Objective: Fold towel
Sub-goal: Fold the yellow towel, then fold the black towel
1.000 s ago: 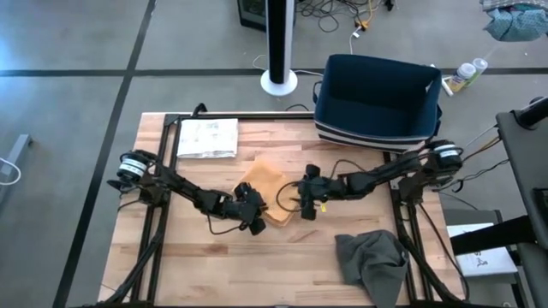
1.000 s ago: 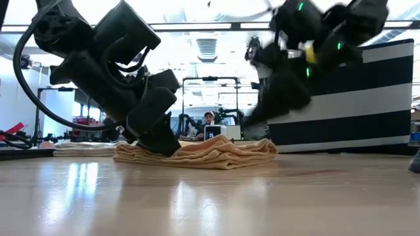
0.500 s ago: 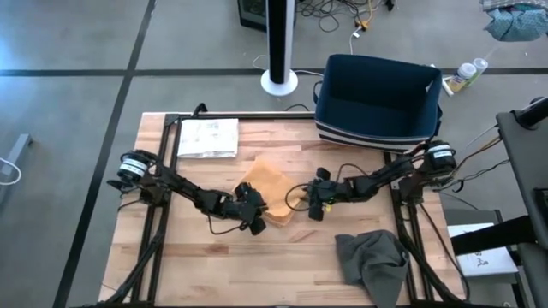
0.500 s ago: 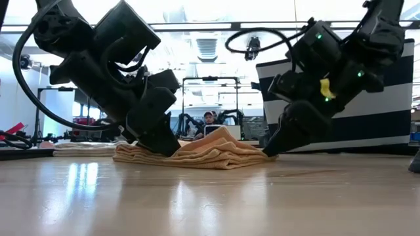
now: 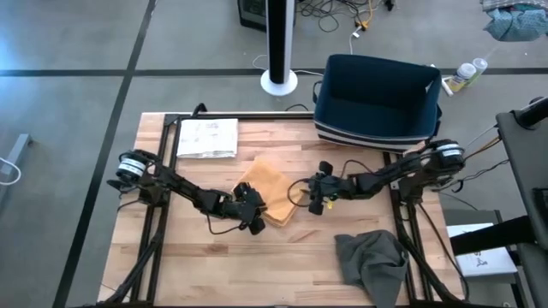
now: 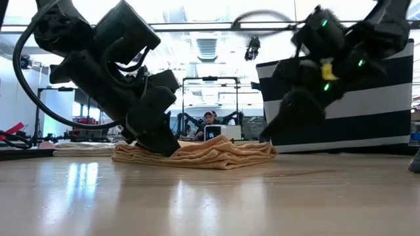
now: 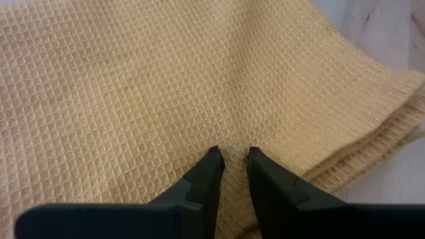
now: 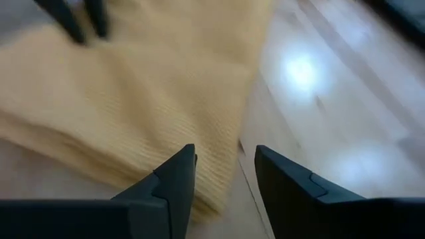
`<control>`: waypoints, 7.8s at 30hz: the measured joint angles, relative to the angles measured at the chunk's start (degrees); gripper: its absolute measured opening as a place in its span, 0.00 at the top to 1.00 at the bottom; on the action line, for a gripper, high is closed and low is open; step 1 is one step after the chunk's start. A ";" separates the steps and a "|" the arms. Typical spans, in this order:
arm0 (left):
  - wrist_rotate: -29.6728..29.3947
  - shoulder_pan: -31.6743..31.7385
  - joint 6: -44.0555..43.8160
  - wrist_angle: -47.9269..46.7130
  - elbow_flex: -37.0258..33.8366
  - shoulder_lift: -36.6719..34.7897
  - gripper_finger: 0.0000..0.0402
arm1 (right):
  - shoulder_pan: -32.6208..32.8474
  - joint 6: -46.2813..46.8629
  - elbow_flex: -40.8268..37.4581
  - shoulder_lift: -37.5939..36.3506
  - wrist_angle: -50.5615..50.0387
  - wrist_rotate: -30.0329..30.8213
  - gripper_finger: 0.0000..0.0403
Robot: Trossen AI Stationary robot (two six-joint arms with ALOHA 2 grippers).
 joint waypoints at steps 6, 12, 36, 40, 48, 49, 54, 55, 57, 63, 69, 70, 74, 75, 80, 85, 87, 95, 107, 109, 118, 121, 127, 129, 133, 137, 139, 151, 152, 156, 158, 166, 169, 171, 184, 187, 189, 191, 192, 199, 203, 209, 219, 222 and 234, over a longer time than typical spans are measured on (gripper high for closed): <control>0.42 0.00 -0.10 -0.04 0.00 -0.06 0.81 | 0.07 -1.10 1.20 3.64 -2.94 0.92 0.68; 0.98 0.02 0.66 -0.39 -0.02 -0.65 0.80 | 0.26 -5.78 2.77 -3.75 -7.39 1.88 0.65; 1.31 11.35 12.03 -8.40 -9.38 -15.91 0.81 | 7.13 5.97 13.57 14.35 0.72 -8.96 0.67; -1.01 9.90 7.96 -5.29 -10.99 -13.82 0.81 | 3.54 0.46 13.25 10.87 -8.16 -8.68 0.64; -4.94 11.30 16.43 2.19 -6.12 -16.11 0.81 | 0.20 -9.91 14.44 0.40 -17.42 -8.80 0.61; -3.08 11.28 18.13 1.83 -5.00 -16.87 0.81 | 0.54 -9.74 14.64 -1.82 -18.16 -8.84 0.61; 8.18 11.00 22.05 0.43 0.59 -17.86 0.81 | 3.79 -4.52 13.62 -8.13 -19.87 -8.70 0.63; 10.98 10.87 22.10 0.56 1.67 -17.61 0.81 | 4.60 -2.93 13.89 -8.75 -18.48 -8.78 0.64; 16.49 10.13 21.92 0.15 3.12 -15.99 0.81 | 6.33 0.49 12.91 -10.25 -21.38 -8.66 0.66; 21.88 6.53 13.77 -8.83 6.79 -12.86 0.81 | 12.15 6.93 12.95 -9.18 -21.61 -5.38 0.71; 22.08 3.73 -1.70 -14.71 11.13 -7.15 0.83 | 14.70 13.25 12.98 -10.48 -23.27 -2.68 0.77; 22.16 3.48 -4.09 -14.59 11.87 -6.01 0.85 | 14.97 14.33 12.97 -11.10 -24.60 -2.77 0.78; 21.49 3.28 -14.79 -18.24 13.22 -2.06 0.98 | 15.66 18.32 13.05 -12.53 -30.34 -3.51 0.85; 21.14 3.43 -17.19 -17.85 13.35 -1.50 0.98 | 15.83 19.26 12.85 -12.93 -32.73 -3.84 0.87; 19.53 5.57 -24.25 -15.62 13.21 1.09 0.99 | 18.35 22.63 12.86 -14.39 -35.24 -4.34 0.99; 19.62 9.50 -25.92 -14.64 13.38 3.21 1.00 | 21.70 25.69 12.78 -14.80 -34.51 -3.91 0.97; 18.64 11.72 -25.54 -12.70 13.38 4.17 1.00 | 23.15 27.23 12.84 -14.84 -35.03 -2.33 0.99; 12.98 23.01 -17.39 -5.42 13.11 4.10 1.00 | 27.85 30.62 12.85 -14.89 -34.65 -1.32 1.00; 18.08 31.96 -7.70 3.14 12.94 3.72 1.00 | 30.12 34.12 12.74 -14.91 -36.17 -0.70 1.00; 21.71 31.04 -6.43 3.18 12.96 2.36 1.00 | 30.11 34.63 12.74 -14.91 -37.42 -0.70 1.00; 12.97 28.90 -3.20 -0.46 13.12 -6.49 1.00 | 29.97 35.90 12.72 -14.91 -39.44 3.39 0.99; 12.19 33.54 -4.96 -5.17 13.11 -4.98 1.00 | 29.97 36.28 12.76 -14.88 -39.34 6.80 0.99; 10.67 42.17 -6.07 -11.47 12.94 -0.84 1.00 | 29.94 36.46 12.76 -14.85 -39.34 8.73 0.99; 10.35 43.36 -5.07 -10.93 12.96 -0.83 1.00 | 29.94 36.46 12.76 -14.85 -39.36 9.72 0.99; 8.39 43.47 -6.33 -14.53 13.05 -0.59 1.00 | 29.94 36.47 12.76 -14.83 -39.25 11.95 0.99; 7.82 42.38 -12.07 -17.60 13.05 -0.59 1.00 | 29.94 36.43 12.76 -14.83 -39.29 12.26 0.99; 7.69 40.93 -15.31 -18.03 13.05 -0.59 1.00 | 29.81 36.32 12.76 -14.83 -39.27 12.26 0.99; 8.21 35.87 -17.03 -12.40 13.77 -1.26 1.00 | 29.66 36.83 12.74 -14.80 -39.28 12.33 0.99; 8.14 35.84 -15.82 -12.41 14.14 -1.96 1.00 | 29.68 36.85 12.72 -14.80 -39.28 12.60 0.99; 8.77 32.98 -6.08 -12.10 16.43 -6.68 1.00 | 29.70 38.50 12.23 -13.27 -39.08 19.18 0.99; 9.22 30.36 0.80 -12.29 16.92 -9.70 1.00 | 29.57 38.94 12.17 -12.24 -38.95 20.71 0.99; 3.65 21.54 9.18 -15.38 16.79 -18.15 1.00 | 29.70 32.25 12.17 -6.50 -31.16 14.07 0.99; 12.77 18.63 12.43 -15.38 16.76 -18.45 1.00 | 30.83 29.90 14.28 -4.14 -29.35 9.90 1.00; 23.48 15.93 13.98 -14.11 16.67 -18.33 1.00 | 32.97 28.77 17.74 -3.10 -33.54 9.10 1.00; 30.32 -10.18 23.47 15.94 16.41 -15.06 1.00 | 46.76 41.90 40.64 4.19 -73.05 -4.09 0.93; 30.06 -14.08 25.08 17.07 16.35 -14.84 1.00 | 49.70 49.13 40.92 5.60 -73.91 -7.20 0.83; 28.76 -16.23 25.54 17.97 16.35 -14.84 1.00 | 51.45 53.97 40.94 6.32 -75.87 -9.84 0.77; 25.25 -18.09 25.49 18.88 16.35 -14.86 1.00 | 53.43 59.23 40.94 6.73 -76.21 -11.82 0.70; 23.02 -18.92 25.48 19.28 16.35 -14.86 1.00 | 54.36 61.52 40.94 6.75 -75.99 -12.25 0.67; 15.63 -21.53 25.66 20.29 16.35 -14.86 1.00 | 59.56 69.20 45.78 6.65 -80.52 -11.71 0.54; 15.42 -21.51 25.55 20.62 16.35 -14.86 1.00 | 60.81 69.52 52.32 6.64 -90.44 -10.26 0.54; 15.43 -21.55 25.38 20.94 16.35 -14.86 1.00 | 62.72 70.84 54.93 6.53 -100.88 -10.33 0.53; 15.58 -22.04 26.99 22.58 16.37 -10.00 1.00 | 61.08 64.83 47.57 7.01 -94.85 -7.69 0.56; 15.50 -21.02 27.02 22.52 16.67 -8.39 1.00 | 60.30 61.35 46.11 7.83 -92.89 -7.26 0.59; 15.57 -20.35 25.29 20.92 16.79 -6.37 1.00 | 59.09 53.90 45.50 11.11 -93.45 -5.80 0.75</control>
